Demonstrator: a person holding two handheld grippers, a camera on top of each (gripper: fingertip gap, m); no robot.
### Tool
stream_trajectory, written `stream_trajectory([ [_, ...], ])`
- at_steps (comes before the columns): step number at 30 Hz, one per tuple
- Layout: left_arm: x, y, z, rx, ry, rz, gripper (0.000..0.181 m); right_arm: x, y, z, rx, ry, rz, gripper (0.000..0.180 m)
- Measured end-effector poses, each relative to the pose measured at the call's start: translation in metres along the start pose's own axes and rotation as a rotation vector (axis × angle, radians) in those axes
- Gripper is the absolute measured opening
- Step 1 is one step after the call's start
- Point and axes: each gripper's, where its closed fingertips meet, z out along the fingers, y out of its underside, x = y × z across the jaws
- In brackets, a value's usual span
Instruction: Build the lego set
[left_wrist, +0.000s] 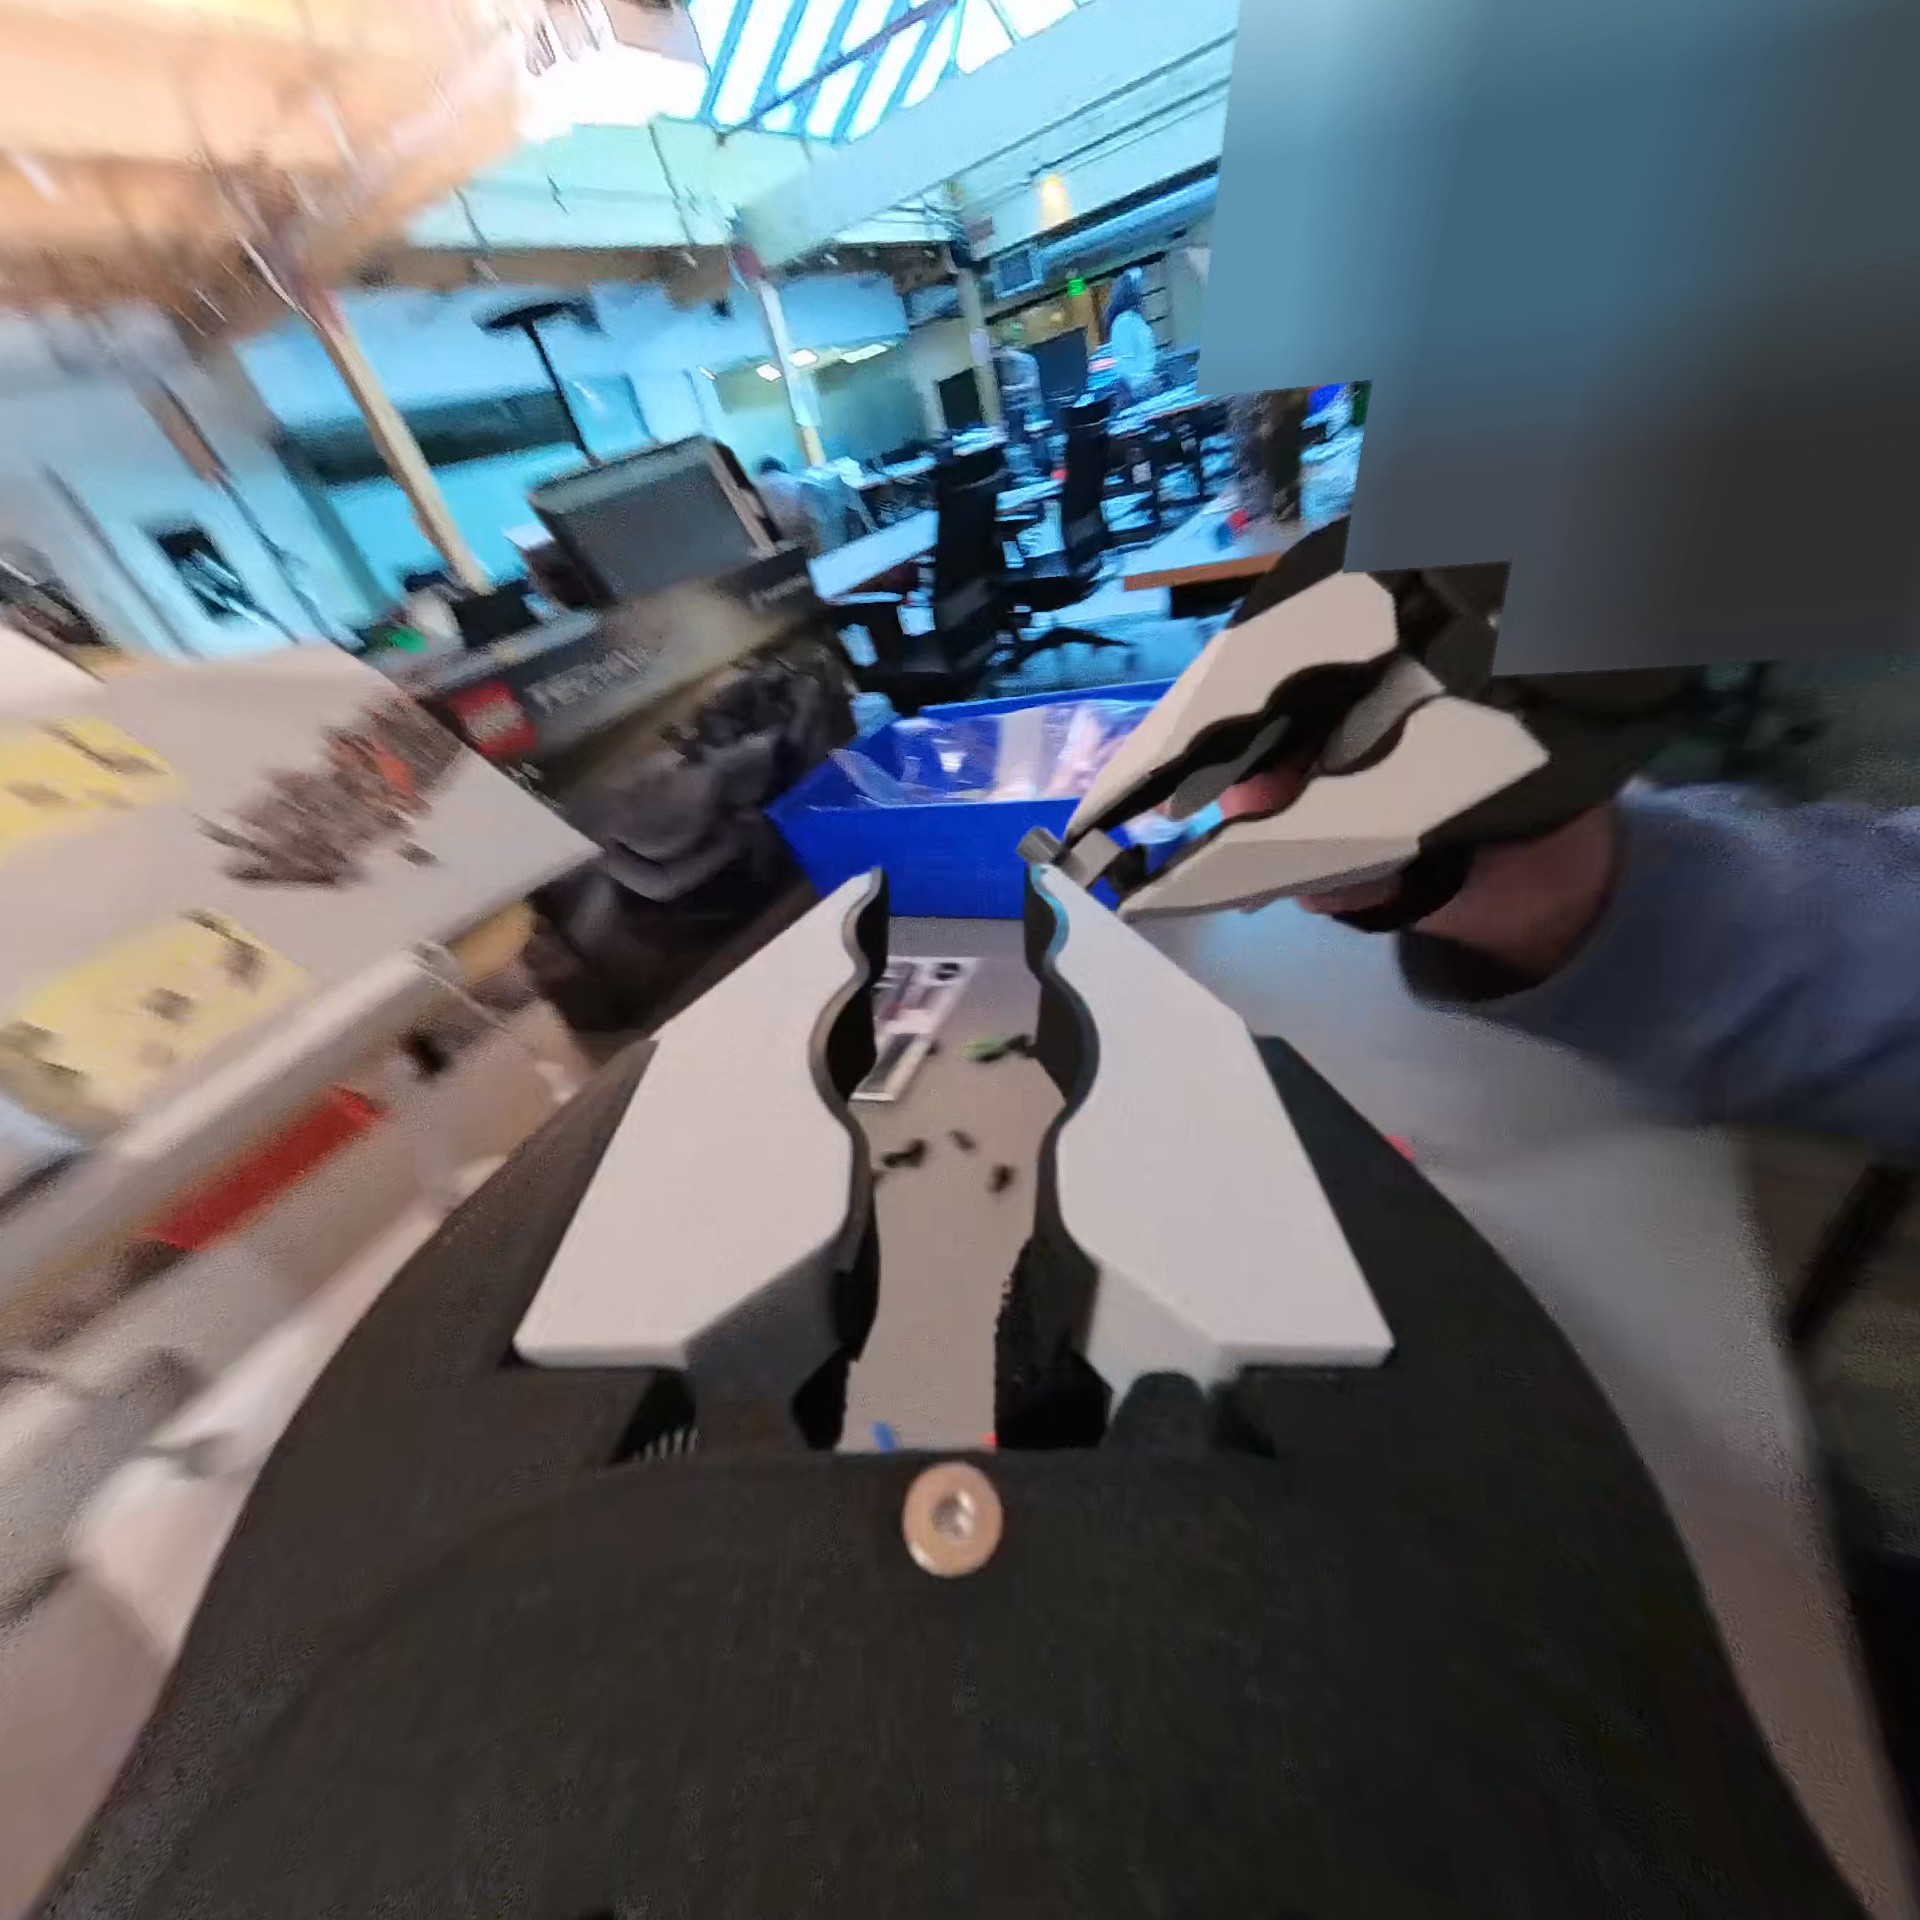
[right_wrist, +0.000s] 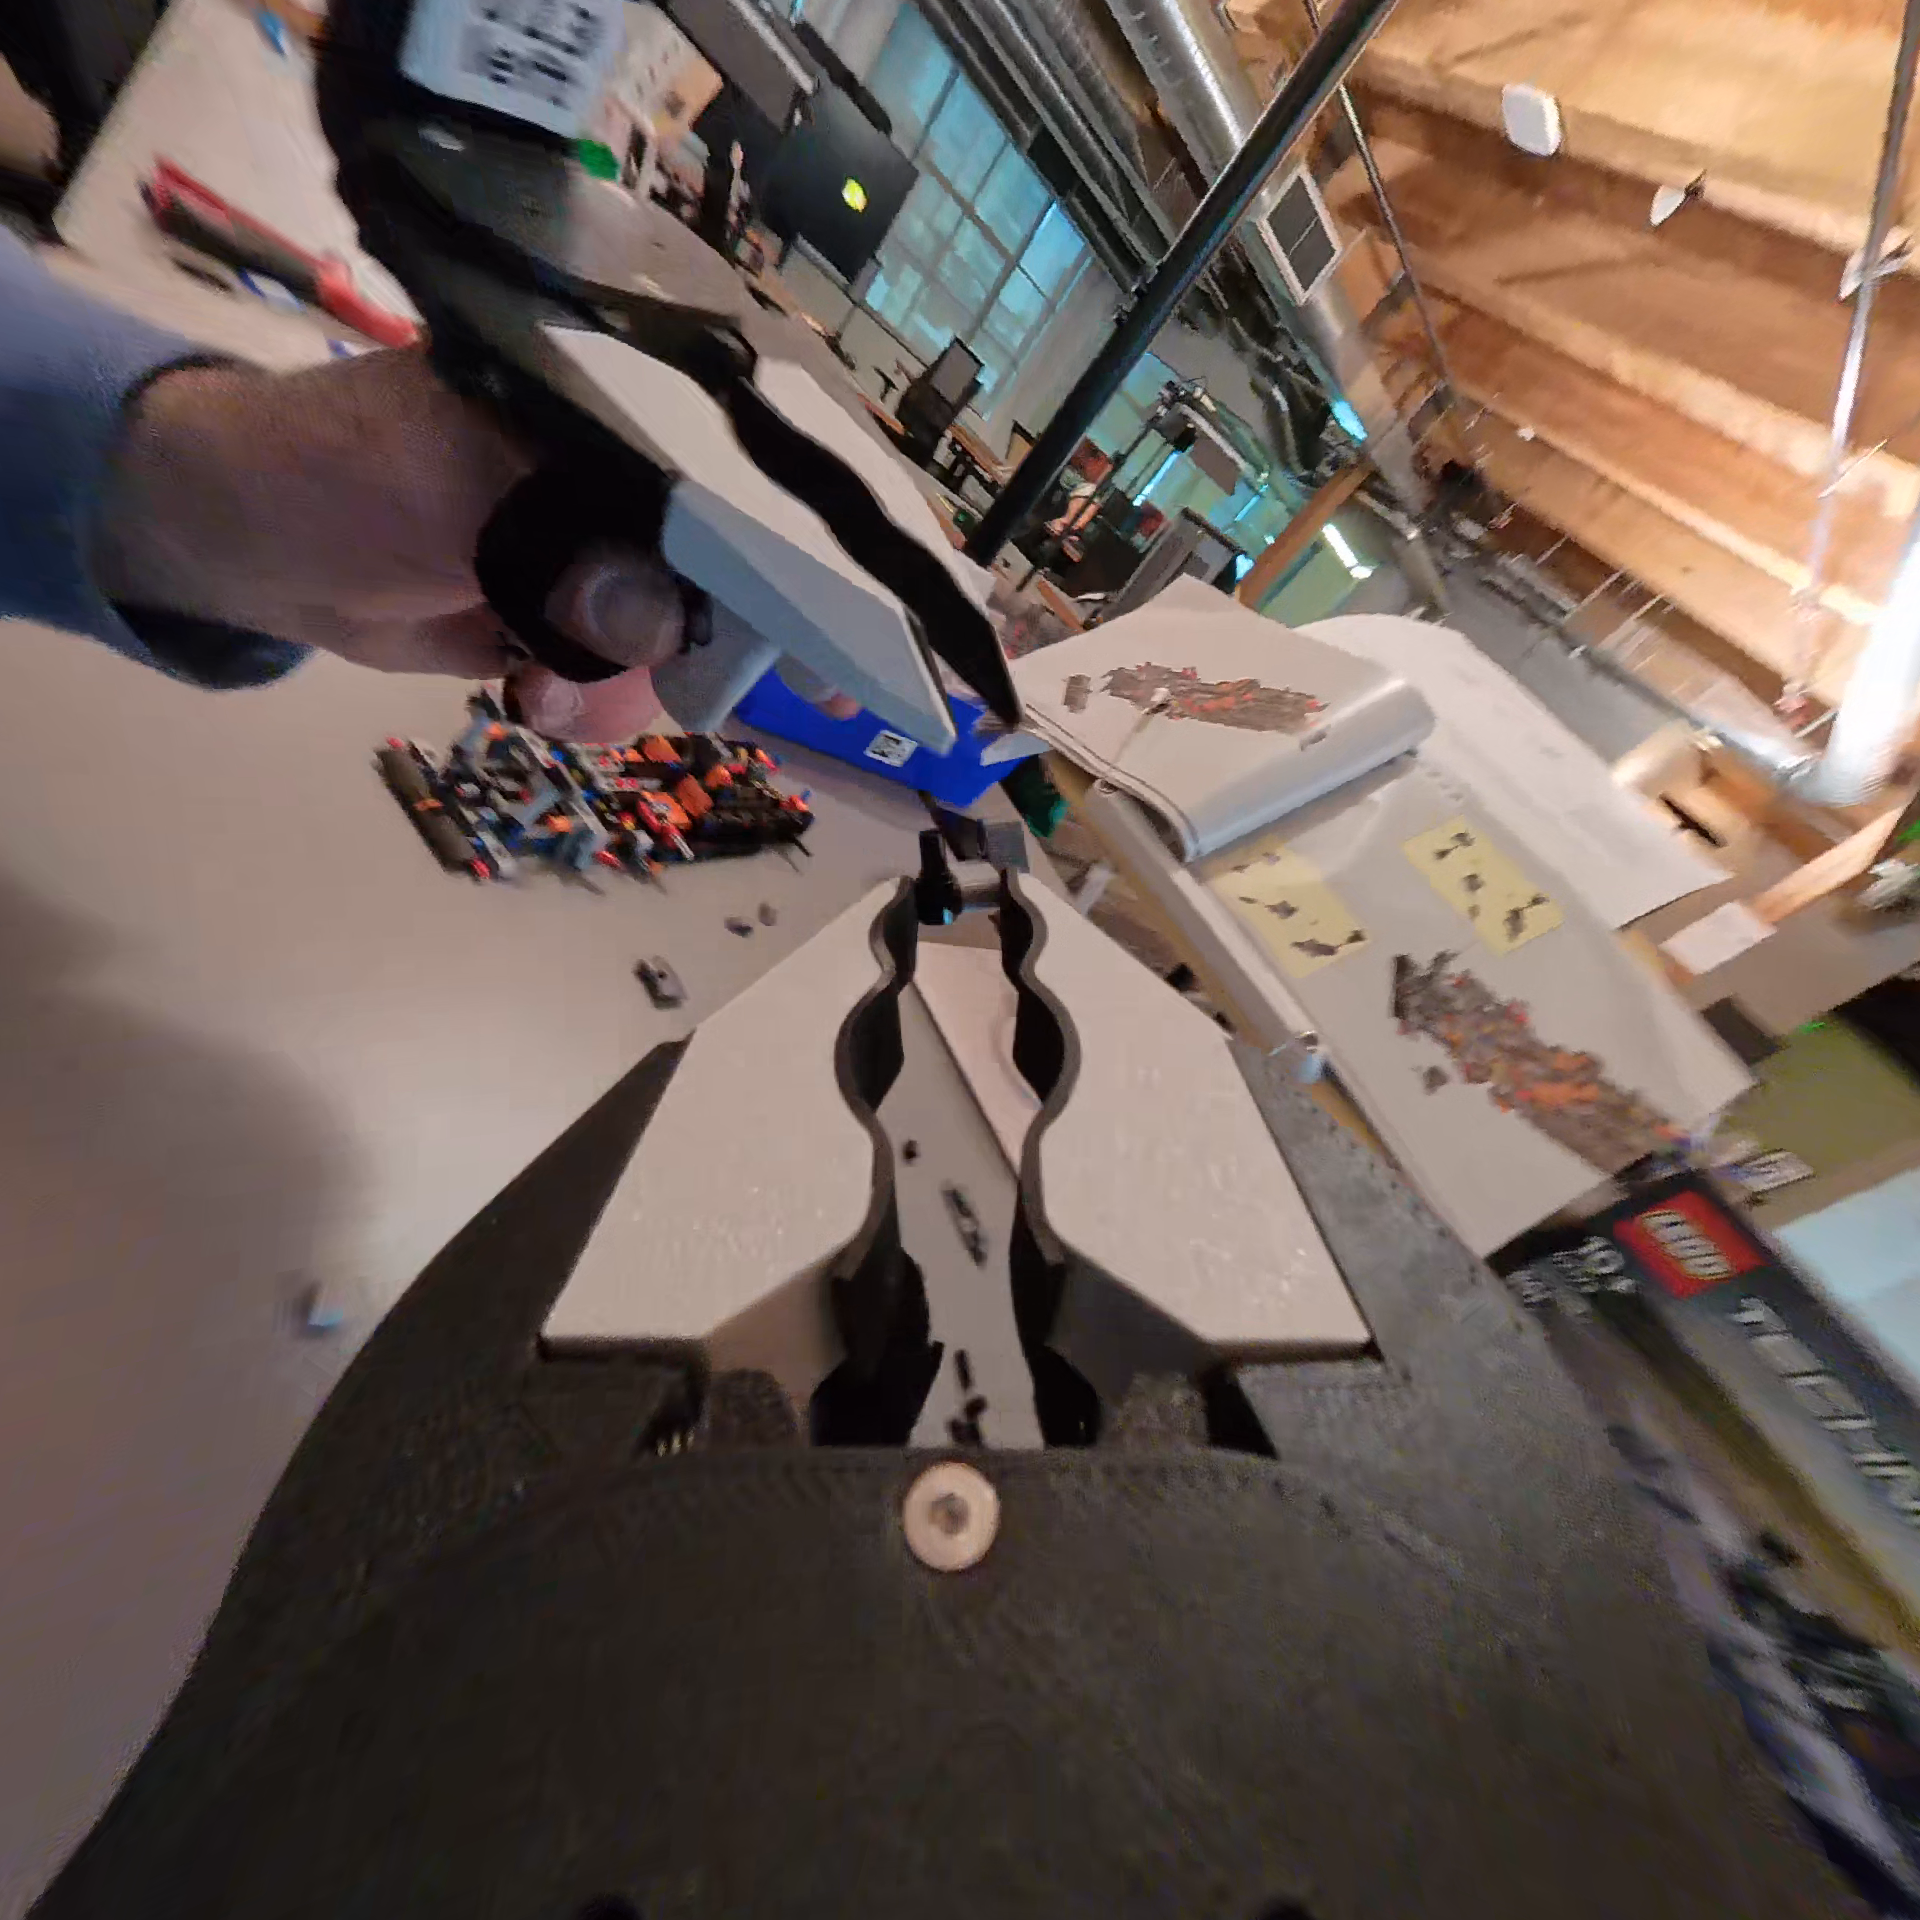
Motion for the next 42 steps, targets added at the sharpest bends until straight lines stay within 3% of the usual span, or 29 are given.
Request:
stream_trajectory([
  [5,0.008,0.002,0.011,0.066,0.204,-0.343,0.025,-0.002,-0.001,0.003,-0.053,0.032,-0.169,0.014],
  [16,0.016,0.008,0.017,0.057,0.358,-0.5,0.008,-0.006,0.001,0.01,-0.074,0.038,-0.276,0.014],
  [30,-0.014,-0.002,0.01,0.2,0.268,-0.535,0.005,0.008,-0.004,0.031,-0.064,0.045,-0.237,0.022],
  [38,-0.045,-0.002,0.012,0.251,0.144,-0.506,0.004,0.026,0.003,0.042,-0.057,0.04,0.044,0.028],
  [42,-0.059,-0.002,0.018,0.245,0.079,-0.527,0.004,0.033,0.009,0.053,-0.093,0.099,0.049,0.026],
])
